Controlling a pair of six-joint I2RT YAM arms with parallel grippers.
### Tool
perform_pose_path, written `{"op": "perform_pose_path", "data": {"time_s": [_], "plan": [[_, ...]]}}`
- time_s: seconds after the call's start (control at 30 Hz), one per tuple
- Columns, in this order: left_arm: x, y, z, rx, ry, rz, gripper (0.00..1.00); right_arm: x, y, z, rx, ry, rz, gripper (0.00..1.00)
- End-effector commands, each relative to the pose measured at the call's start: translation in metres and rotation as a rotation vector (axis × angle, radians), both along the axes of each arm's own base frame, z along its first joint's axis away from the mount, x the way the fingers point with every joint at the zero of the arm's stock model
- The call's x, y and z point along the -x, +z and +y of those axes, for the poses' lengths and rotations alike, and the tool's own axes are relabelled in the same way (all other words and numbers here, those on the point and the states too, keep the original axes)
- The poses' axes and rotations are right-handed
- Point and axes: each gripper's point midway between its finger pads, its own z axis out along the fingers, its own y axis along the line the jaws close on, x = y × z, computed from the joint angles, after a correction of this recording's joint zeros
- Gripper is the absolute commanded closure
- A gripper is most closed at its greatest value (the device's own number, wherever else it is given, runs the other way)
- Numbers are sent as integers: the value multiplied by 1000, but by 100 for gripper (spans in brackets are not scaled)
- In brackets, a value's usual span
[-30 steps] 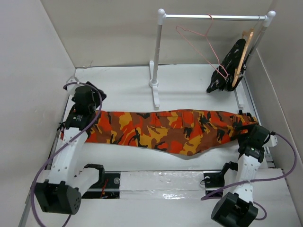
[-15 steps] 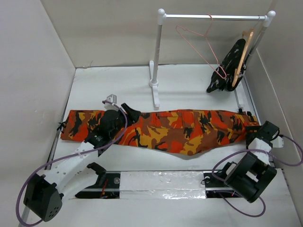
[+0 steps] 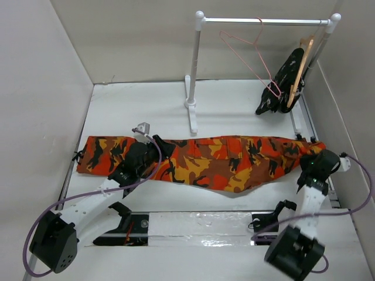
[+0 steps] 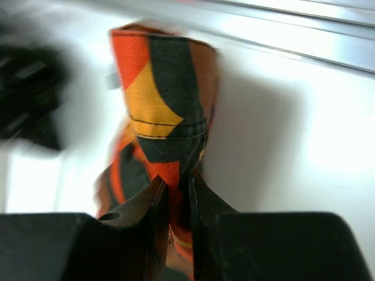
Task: Place the trousers on the hanger
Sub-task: Fold the trousers at the center of the board.
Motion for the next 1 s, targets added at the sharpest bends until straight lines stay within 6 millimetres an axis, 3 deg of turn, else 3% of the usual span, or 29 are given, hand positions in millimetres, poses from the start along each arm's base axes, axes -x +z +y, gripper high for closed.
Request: {"op": "perform_pose_path", "data": {"time_s": [0.0,0.07,0.1,0.17,0.2,0.27,0.3,0.33,0.4,0.43,0.5,0.53,0.57,0.67,0.7,0.73,0.77,0.8,0.97], "plan": [[-2,9,3,-32,-9,-86,67,-15,35,67,124,335,-133,87],[-2,6,3,-46,-14,-85,75,-10,49,106,121,451,-214,88],[-2,2,3,-66,-21,-86,77,-9,49,137,102,557,-235,87],[-5,-5,9,-112,-2,-70,85,-3,56,163,64,611,-274,90],[-7,-9,13,-140,17,-61,89,0,60,190,37,706,-301,92],[-8,-10,19,-162,43,-53,100,1,68,211,2,759,-325,98],[-4,-6,15,-151,30,-66,100,6,71,235,-12,849,-328,100],[-1,-6,14,-150,21,-70,100,6,86,246,-14,878,-356,100],[7,-9,4,-164,-9,-66,100,2,93,265,2,921,-330,100],[11,-9,-2,-176,-22,-65,100,10,118,292,-4,1007,-379,100],[16,-21,-4,-260,10,-34,100,6,134,304,41,984,-379,100],[28,-16,-23,-270,-40,-44,100,5,147,311,57,987,-404,100],[30,-19,-20,-297,14,-31,100,9,173,322,63,992,-452,100],[38,-32,-27,-321,21,0,100,5,193,341,101,1028,-450,100],[39,-39,-29,-312,26,24,100,5,215,345,90,1039,-489,100],[41,-47,-28,-314,25,40,100,1,221,352,95,1052,-501,100],[41,-48,-30,-298,20,42,100,1,225,355,90,1063,-505,100],[42,-54,-32,-296,16,53,100,-1,245,356,96,1057,-555,100],[46,-73,-42,-296,-14,87,100,-2,304,348,111,1046,-683,100]]}}
